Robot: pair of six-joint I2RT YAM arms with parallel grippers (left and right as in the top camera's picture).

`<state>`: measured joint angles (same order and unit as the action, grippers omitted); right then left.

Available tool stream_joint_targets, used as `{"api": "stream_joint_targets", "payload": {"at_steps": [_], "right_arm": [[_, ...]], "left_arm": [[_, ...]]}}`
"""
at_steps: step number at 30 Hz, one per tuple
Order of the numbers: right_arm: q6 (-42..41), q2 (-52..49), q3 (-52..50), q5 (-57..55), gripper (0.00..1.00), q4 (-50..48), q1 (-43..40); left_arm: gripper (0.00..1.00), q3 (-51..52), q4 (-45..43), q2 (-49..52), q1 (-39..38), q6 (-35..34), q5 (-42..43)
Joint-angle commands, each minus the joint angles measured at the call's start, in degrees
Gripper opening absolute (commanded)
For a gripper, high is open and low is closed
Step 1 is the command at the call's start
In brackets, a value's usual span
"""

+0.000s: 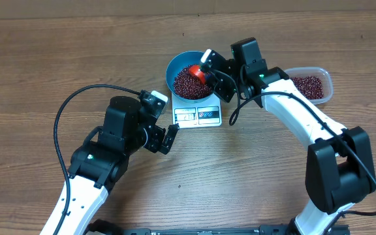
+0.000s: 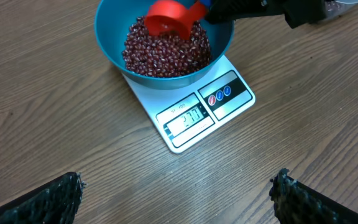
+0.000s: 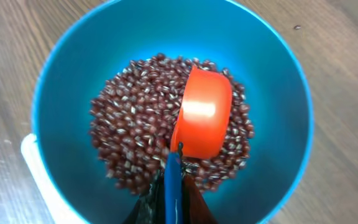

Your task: Scoop item into bowl and weigh 150g on scale

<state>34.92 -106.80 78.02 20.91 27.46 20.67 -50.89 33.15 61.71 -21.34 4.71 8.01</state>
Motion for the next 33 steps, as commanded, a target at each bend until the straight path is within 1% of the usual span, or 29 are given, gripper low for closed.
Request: {"api": "stream_joint_targets", "payload": {"at_steps": [1,4,5,13,15,19,27,30,33], "right_arm": [[-5.44,1.49,1.25,6.51,0.04,1.14,0.13],[-8.76,1.49,1.25,7.74,0.04,1.25,0.11],[-11.1,1.49,1.25,7.96,0.04,1.44,0.11],[-17.2,1.49,1.25,13.92,0.04,2.45,-0.02],[-17.35,1.49,1.25,15.69,0.04,2.43,-0.5],[-21.57,1.49,1.25,18.29,0.04,1.53,-2.64],[-21.92,1.49,1.25,29.51,0.04,0.26,-8.33],[-24.41,1.49,1.25,30.67,0.04,-0.46,-10.03],[-24.65,1.49,1.25,31.39,0.04,-0.59,-11.06]], "left_arm": [[0.99,0.15,-0.13,-0.98,0.22,1.09,0.81],[1.0,0.15,-0.13,-0.98,0.22,1.09,0.81],[0.99,0.15,-0.13,-0.98,0.22,1.07,0.81],[1.0,0.15,-0.13,-0.98,0.22,1.07,0.81],[0.99,0.15,-0.13,-0.98,0.22,1.07,0.81],[1.0,0.15,-0.13,-0.98,0.22,1.09,0.83],[1.0,0.15,-0.13,-0.98,0.22,1.09,0.83],[0.99,0.15,-0.13,-0.98,0.22,1.09,0.81],[1.0,0.15,-0.13,-0.98,0.22,1.09,0.81]]}}
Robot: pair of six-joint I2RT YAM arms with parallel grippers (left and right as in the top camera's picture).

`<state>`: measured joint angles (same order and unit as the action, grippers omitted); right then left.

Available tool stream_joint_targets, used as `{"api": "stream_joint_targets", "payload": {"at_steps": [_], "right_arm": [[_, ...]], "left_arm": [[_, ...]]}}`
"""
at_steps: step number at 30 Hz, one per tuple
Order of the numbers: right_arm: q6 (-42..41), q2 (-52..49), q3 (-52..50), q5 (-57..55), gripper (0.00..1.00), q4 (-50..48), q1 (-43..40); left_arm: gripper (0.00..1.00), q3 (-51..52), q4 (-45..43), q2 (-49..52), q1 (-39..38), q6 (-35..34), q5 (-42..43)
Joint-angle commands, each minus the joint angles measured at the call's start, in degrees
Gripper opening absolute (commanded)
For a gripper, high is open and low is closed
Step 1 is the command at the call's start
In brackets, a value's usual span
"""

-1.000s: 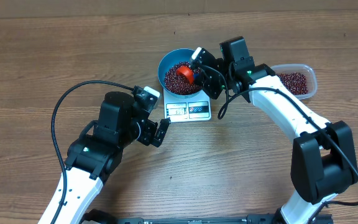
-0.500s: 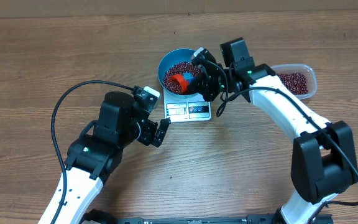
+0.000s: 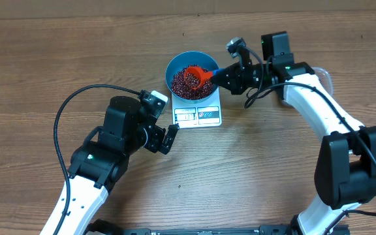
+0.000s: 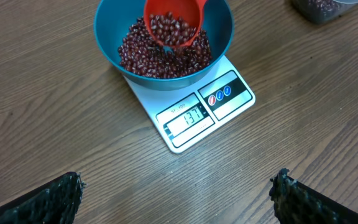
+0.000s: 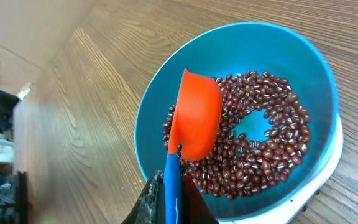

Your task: Scoop item into bowl and weigh 150g on scale

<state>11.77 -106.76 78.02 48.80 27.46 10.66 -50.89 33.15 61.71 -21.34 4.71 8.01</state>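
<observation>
A blue bowl (image 3: 173, 67) of red beans (image 4: 142, 53) stands on a white scale (image 4: 229, 102). The scale's display (image 4: 190, 116) reads 137. My right gripper (image 5: 173, 193) is shut on the blue handle of an orange scoop (image 5: 197, 115). The scoop (image 4: 174, 25) is held level above the bowl's beans and is full of beans. The beans left in the bowl show a hollow in the middle. My left gripper (image 4: 179, 193) is open over bare wood in front of the scale, with nothing between its fingers.
A clear container (image 3: 325, 77) of red beans sits to the right of the scale, partly hidden behind my right arm; its corner (image 4: 319, 7) shows in the left wrist view. Wooden tabletop (image 3: 44, 72) lies all round.
The scoop was pressed upside down into the bowl's beans; now it is upright and raised, filled with beans. The right wrist has swung to the right. The display shows a lower number, 137.
</observation>
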Motion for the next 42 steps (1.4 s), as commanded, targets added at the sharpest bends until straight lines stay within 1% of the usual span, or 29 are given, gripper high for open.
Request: {"api": "stream_joint_targets", "payload": {"at_steps": [1,21,27,28,30,33,42], "right_arm": [[-1.51,1.44,1.25,3.74,0.04,-0.59,-1.2],[-0.98,1.44,1.22,3.67,0.04,-2.32,-1.42],[0.33,1.44,1.22,-4.09,0.04,-7.52,-1.4],[1.99,1.44,1.22,-4.17,0.04,-7.32,-1.4],[2.08,1.44,1.22,-4.22,0.04,-5.44,-1.29],[7.19,1.44,1.22,-5.6,0.04,-4.28,-1.31],[6.05,1.44,1.22,-4.17,0.04,-3.13,-1.38]], "left_arm": [[0.99,0.15,-0.13,-0.98,0.22,1.09,0.83],[1.0,0.15,-0.13,-0.98,0.22,1.09,0.81],[1.0,0.15,-0.13,-0.98,0.22,1.09,0.81],[1.0,0.15,-0.13,-0.98,0.22,1.07,0.81],[1.0,0.15,-0.13,-0.98,0.22,1.09,0.81],[1.0,0.15,-0.13,-0.98,0.22,1.09,0.81],[1.0,0.15,-0.13,-0.98,0.22,1.09,0.81]]}}
